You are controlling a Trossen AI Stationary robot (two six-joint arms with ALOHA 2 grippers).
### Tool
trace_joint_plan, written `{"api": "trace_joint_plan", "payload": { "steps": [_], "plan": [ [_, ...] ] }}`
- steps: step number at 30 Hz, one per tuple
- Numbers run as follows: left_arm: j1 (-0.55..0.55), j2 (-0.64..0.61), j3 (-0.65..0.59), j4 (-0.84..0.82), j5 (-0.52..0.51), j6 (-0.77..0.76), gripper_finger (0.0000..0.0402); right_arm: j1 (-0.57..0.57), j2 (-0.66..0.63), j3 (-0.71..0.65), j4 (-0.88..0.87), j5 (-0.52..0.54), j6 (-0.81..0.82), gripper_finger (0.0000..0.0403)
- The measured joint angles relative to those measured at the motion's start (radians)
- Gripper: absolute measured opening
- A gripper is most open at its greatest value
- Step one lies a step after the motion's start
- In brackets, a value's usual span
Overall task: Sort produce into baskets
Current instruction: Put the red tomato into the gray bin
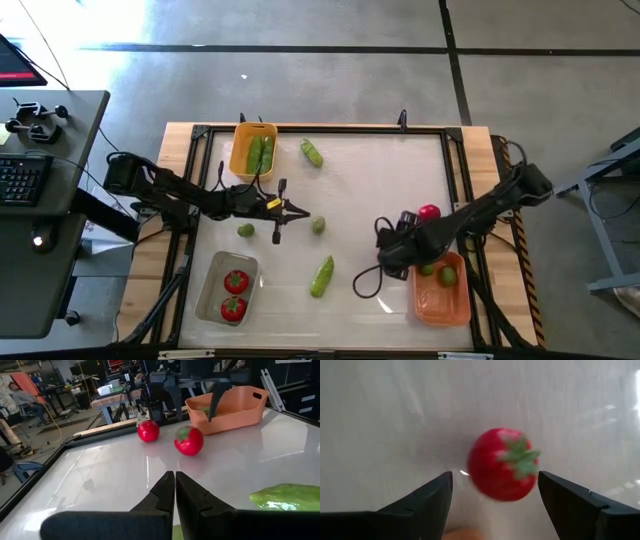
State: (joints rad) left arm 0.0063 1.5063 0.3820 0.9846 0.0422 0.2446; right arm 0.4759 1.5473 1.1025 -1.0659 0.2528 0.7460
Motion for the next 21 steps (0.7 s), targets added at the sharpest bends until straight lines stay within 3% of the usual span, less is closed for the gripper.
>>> {"api": "trace_joint_plan", "payload": {
  "steps": [9,15,21],
  "plan": [
    [0.000,0.000,0.000,-0.017,0.005,0.020,0.0003,0.034,0.196,0.097,-0.125,0.059,0.011,0.0284],
    [0.002,0.001,0.000,-0.015,0.026,0.072,0.0003,0.050,0.300,0.096,-0.224,0.238,-0.088,0.0284],
    [0.003,0.001,0.000,-0.012,0.026,0.073,0.0003,-0.009,0.304,0.096,-0.370,0.275,0.032,0.0284]
  ]
}}
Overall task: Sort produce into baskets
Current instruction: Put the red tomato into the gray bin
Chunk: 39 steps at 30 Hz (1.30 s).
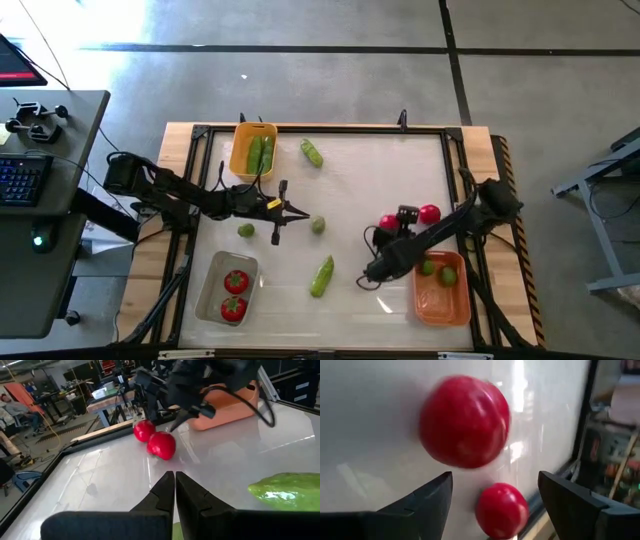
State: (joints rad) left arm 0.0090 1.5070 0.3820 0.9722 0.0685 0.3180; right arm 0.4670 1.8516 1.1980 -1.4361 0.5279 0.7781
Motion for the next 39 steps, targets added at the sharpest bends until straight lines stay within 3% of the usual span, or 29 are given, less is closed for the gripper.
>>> {"api": "trace_joint_plan", "payload": {
  "steps": [5,10,18,22,27,33,39],
  "plan": [
    [0.000,0.000,0.000,-0.005,0.000,0.000,0.0003,-0.070,-0.043,-0.001,0.042,-0.077,-0.104,0.0284],
    [0.000,0.000,0.000,-0.018,0.000,-0.009,0.0003,-0.133,-0.099,-0.001,0.098,-0.080,-0.239,0.0284],
    [-0.001,0.000,0.000,-0.030,0.000,-0.018,0.0003,-0.175,-0.212,-0.002,0.280,-0.146,-0.162,0.0284],
    [-0.001,0.000,0.000,-0.030,0.000,-0.018,0.0003,-0.185,-0.226,-0.002,0.314,-0.137,-0.059,0.0284],
    [-0.001,0.000,0.000,-0.040,0.036,-0.047,0.0003,-0.245,-0.210,-0.002,0.322,-0.201,0.036,0.0284],
    [-0.001,0.000,0.000,-0.044,0.026,-0.058,0.0003,-0.323,-0.210,-0.008,0.340,-0.244,0.030,0.0284],
    [-0.001,0.000,0.000,-0.065,0.022,-0.064,0.0003,-0.377,-0.210,-0.147,0.494,-0.348,-0.004,0.0284]
  ]
}}
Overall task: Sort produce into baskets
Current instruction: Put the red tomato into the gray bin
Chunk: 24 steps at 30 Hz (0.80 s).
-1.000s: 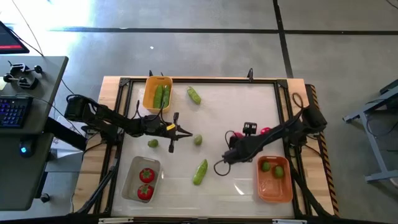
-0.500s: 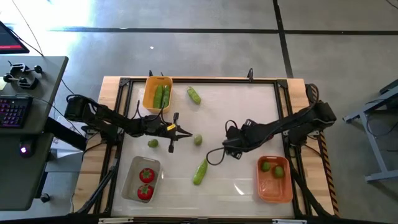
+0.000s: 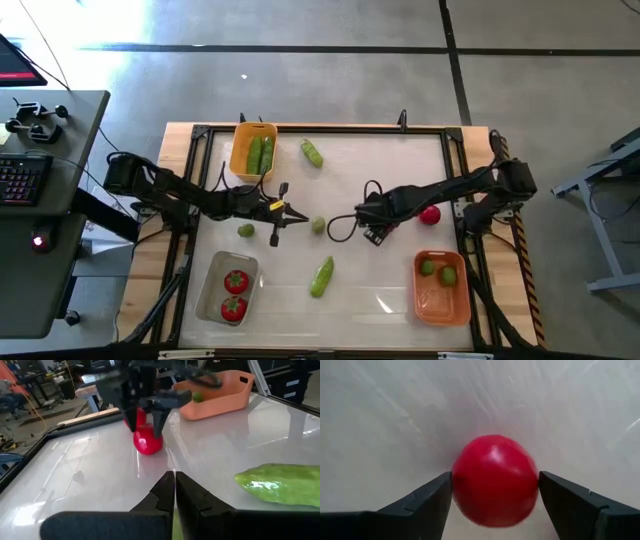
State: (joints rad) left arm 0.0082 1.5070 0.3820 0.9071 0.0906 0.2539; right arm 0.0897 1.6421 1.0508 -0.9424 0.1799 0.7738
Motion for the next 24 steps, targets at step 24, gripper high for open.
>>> {"api": "trace_joint_plan", "payload": {
  "steps": [24],
  "plan": [
    [0.001,0.000,0.000,-0.003,-0.064,0.008,0.0003,0.031,-0.100,0.006,0.116,0.041,-0.109,0.0191]
  ]
}}
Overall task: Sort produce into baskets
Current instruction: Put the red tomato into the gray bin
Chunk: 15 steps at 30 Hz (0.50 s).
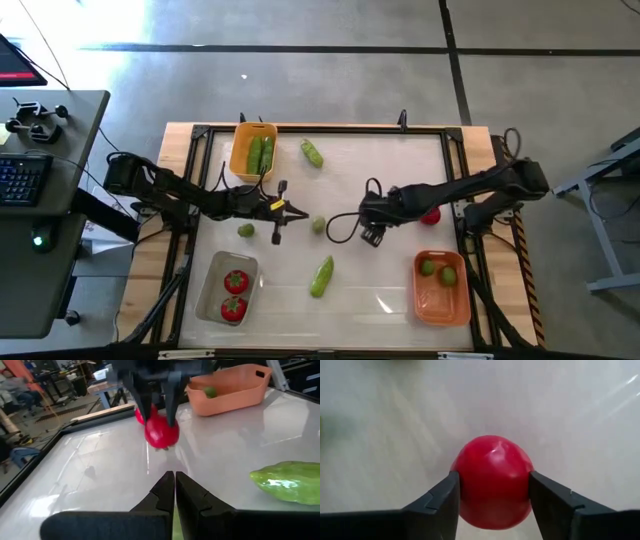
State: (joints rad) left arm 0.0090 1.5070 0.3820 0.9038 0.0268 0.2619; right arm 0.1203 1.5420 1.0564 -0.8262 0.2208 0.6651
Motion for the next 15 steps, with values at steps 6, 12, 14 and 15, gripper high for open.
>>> {"api": "trace_joint_plan", "payload": {
  "steps": [6,12,14,15],
  "plan": [
    [-0.002,0.000,0.000,0.001,-0.065,0.001,0.0009,0.044,-0.121,-0.100,0.231,0.185,0.009,0.0188],
    [-0.028,0.000,0.000,0.019,-0.111,0.005,0.0049,0.060,-0.186,-0.306,0.727,0.288,-0.084,0.0188],
    [-0.044,0.000,0.000,0.033,-0.144,0.039,0.0068,0.059,-0.188,-0.372,0.904,0.303,-0.125,0.0188],
    [-0.053,0.000,0.000,0.039,-0.169,0.061,0.0077,0.057,-0.188,-0.401,0.987,0.308,-0.150,0.0188]
  ]
}}
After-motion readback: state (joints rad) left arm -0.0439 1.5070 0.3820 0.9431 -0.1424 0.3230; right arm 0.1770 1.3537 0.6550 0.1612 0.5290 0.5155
